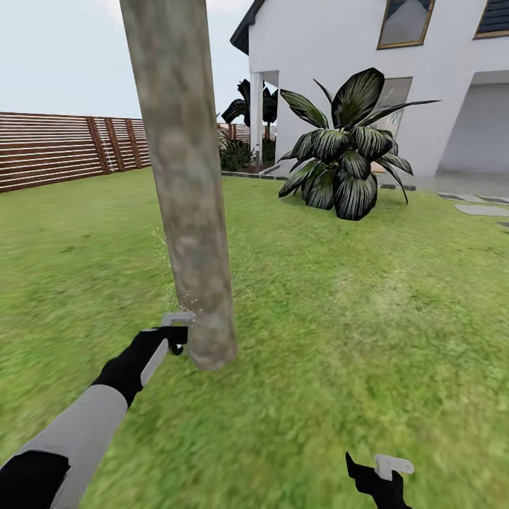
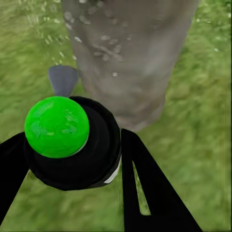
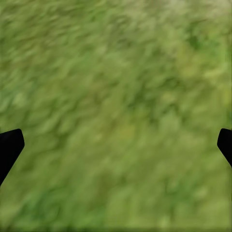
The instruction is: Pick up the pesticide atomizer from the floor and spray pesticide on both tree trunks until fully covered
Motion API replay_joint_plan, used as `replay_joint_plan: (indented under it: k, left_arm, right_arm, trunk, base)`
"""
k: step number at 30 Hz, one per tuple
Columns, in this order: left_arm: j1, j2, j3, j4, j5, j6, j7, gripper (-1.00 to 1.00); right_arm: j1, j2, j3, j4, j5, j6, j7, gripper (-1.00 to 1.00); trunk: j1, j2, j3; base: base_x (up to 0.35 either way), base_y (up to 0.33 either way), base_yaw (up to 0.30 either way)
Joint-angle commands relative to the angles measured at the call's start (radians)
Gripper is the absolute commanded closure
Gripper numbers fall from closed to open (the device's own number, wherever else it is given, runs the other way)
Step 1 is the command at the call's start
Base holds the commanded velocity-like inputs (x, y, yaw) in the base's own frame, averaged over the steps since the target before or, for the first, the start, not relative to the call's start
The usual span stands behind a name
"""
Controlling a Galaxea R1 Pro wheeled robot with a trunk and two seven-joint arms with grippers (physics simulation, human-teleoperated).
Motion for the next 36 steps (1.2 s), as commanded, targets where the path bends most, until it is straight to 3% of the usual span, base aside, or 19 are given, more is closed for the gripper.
replay_joint_plan:
  k: [1,4,7,9,14,16,20,23,24,27,31,33,36]
  left_arm:
    - [-0.001,-0.005,-0.003,0.000,-0.002,0.007,-0.014,1.00]
    - [-0.002,-0.042,-0.035,-0.039,-0.003,0.063,-0.026,1.00]
    - [-0.001,-0.047,-0.056,-0.123,-0.003,0.131,-0.027,1.00]
    - [-0.002,-0.033,-0.054,-0.143,-0.001,0.161,-0.028,1.00]
    - [-0.023,0.056,-0.047,-0.151,0.008,0.172,-0.040,1.00]
    - [-0.033,0.048,-0.052,-0.158,0.003,0.197,-0.074,1.00]
    - [-0.037,-0.026,-0.056,-0.230,-0.002,0.255,-0.086,1.00]
    - [-0.047,-0.040,-0.054,-0.265,-0.003,0.295,-0.086,1.00]
    - [-0.052,-0.035,-0.051,-0.275,0.003,0.336,-0.087,1.00]
    - [-0.070,-0.018,-0.046,-0.294,0.004,0.360,-0.087,1.00]
    - [-0.083,0.038,-0.023,-0.296,0.004,0.365,-0.087,1.00]
    - [-0.085,0.045,-0.005,-0.296,0.000,0.366,-0.087,1.00]
    - [-0.115,0.028,-0.002,-0.299,-0.003,0.413,-0.082,1.00]
  right_arm:
    - [0.000,0.000,0.000,0.000,0.000,0.000,0.000,-1.00]
    - [0.000,0.000,0.000,0.000,0.000,0.000,0.000,-1.00]
    - [0.000,0.000,0.000,0.000,0.000,0.000,0.000,-1.00]
    - [0.000,0.000,0.000,0.000,0.000,0.000,0.000,-1.00]
    - [0.000,0.000,0.000,0.001,0.000,0.000,0.000,-1.00]
    - [0.000,0.000,0.000,0.002,0.000,0.000,0.000,-1.00]
    - [0.000,0.000,0.000,0.001,0.000,0.000,0.000,-1.00]
    - [0.000,0.000,0.000,0.001,0.000,0.000,0.000,-1.00]
    - [0.000,0.000,0.000,0.001,0.000,0.000,0.000,-1.00]
    - [0.000,0.000,0.000,0.001,0.000,0.000,0.000,-1.00]
    - [0.000,0.000,0.000,0.001,0.000,0.000,0.000,-1.00]
    - [0.000,0.000,0.000,0.001,0.000,0.000,0.000,-1.00]
    - [0.000,0.000,0.000,0.001,0.000,0.000,0.000,-1.00]
  trunk:
    - [0.000,0.000,0.000]
    - [0.000,0.000,0.000]
    - [0.000,0.000,0.000]
    - [0.000,0.000,0.000]
    - [0.000,0.000,0.000]
    - [0.000,0.000,0.000]
    - [0.000,0.000,0.000]
    - [0.000,0.000,0.000]
    - [0.000,0.000,0.000]
    - [0.000,0.000,0.000]
    - [0.000,0.000,0.000]
    - [0.000,0.000,0.000]
    - [0.000,0.000,0.000]
  base:
    - [0.000,0.000,0.000]
    - [0.000,0.000,0.000]
    - [0.000,0.000,0.000]
    - [0.000,0.000,0.000]
    - [0.000,0.000,0.000]
    - [0.000,0.000,0.000]
    - [0.000,0.000,0.000]
    - [0.000,0.000,0.000]
    - [0.000,0.000,0.000]
    - [0.000,0.000,0.000]
    - [0.000,0.000,0.000]
    - [0.000,0.000,0.000]
    - [0.000,0.000,0.000]
